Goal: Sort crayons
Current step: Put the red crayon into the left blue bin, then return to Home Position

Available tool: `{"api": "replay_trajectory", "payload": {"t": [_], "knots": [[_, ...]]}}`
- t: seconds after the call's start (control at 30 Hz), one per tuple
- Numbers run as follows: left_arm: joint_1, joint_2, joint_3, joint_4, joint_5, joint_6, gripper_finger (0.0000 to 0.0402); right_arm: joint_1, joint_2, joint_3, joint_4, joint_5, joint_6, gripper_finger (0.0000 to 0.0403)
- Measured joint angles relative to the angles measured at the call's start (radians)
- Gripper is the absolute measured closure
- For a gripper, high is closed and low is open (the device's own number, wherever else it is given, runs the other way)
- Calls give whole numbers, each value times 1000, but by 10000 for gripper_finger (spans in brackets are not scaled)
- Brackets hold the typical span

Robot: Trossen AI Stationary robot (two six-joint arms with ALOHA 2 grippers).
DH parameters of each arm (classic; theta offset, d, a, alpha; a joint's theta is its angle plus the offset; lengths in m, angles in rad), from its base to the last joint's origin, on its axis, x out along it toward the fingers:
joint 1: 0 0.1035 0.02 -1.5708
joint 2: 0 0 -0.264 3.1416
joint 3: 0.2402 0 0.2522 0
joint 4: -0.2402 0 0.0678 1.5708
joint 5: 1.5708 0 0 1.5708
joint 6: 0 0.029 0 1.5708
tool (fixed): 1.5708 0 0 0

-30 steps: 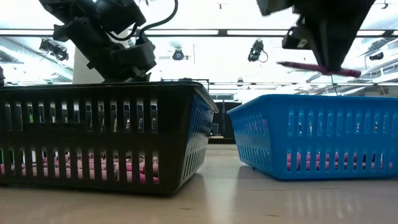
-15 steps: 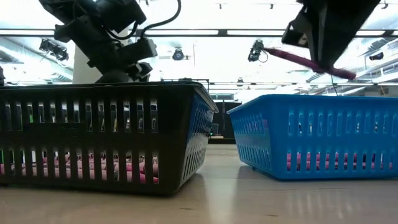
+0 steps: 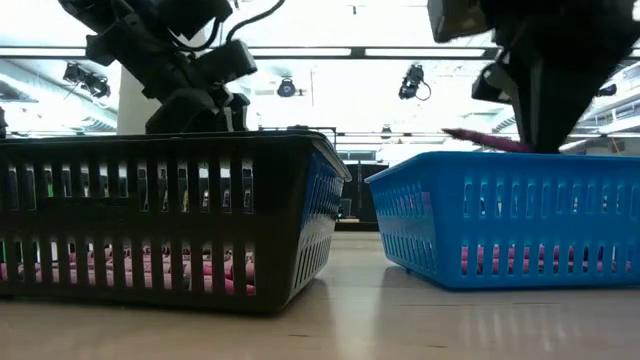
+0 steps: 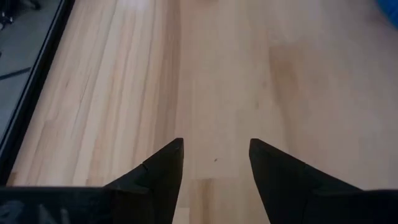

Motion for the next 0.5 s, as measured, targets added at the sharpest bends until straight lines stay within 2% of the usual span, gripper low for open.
{"api": "replay_trajectory", "payload": {"t": [0.37, 0.5], "knots": [[-52, 0, 0, 120, 3, 45, 208, 0, 0, -15, 1, 3, -10, 302], [-62, 0, 0, 200, 110, 117, 208, 7, -2, -15, 7, 124, -44, 302]]}}
